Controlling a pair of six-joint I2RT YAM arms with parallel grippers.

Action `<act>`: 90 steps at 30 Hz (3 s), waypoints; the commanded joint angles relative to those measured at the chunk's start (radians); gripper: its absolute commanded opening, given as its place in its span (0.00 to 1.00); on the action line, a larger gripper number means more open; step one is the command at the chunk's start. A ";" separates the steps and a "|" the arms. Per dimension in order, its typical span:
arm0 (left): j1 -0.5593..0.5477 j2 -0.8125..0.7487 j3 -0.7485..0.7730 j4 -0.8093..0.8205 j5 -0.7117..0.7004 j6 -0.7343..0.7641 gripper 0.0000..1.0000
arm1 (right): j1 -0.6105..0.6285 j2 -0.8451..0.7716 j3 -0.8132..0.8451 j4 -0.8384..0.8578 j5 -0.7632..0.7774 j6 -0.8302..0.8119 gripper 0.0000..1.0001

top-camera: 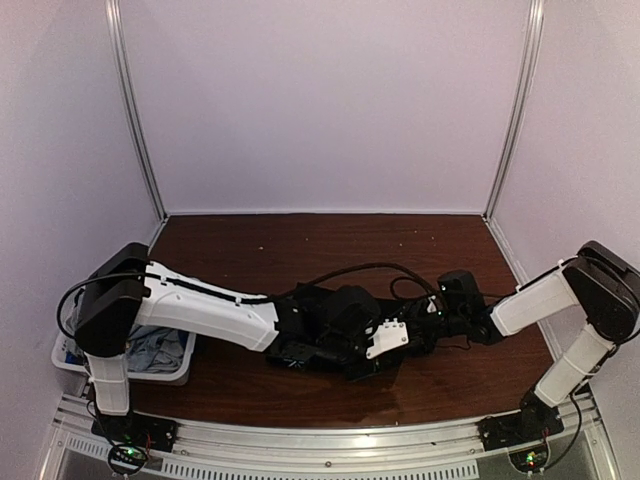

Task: Fold and stack the mixed laundry pile
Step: Pass from the left arm to the right, then turn over the square-folded T-shirt at the center of the board, then adjust the square-folded T-shirt at the center of the board.

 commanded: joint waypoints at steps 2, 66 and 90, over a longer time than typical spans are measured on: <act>-0.003 -0.063 -0.011 0.070 0.040 -0.023 0.00 | -0.022 0.038 0.003 0.063 0.082 0.046 0.55; 0.336 -0.749 -0.355 -0.314 -0.434 -0.540 0.98 | 0.228 0.747 1.532 -1.224 0.393 -0.972 0.00; 0.413 -0.404 -0.146 -0.320 0.024 -0.650 0.97 | -0.088 0.592 1.223 -0.913 -0.154 -0.930 0.39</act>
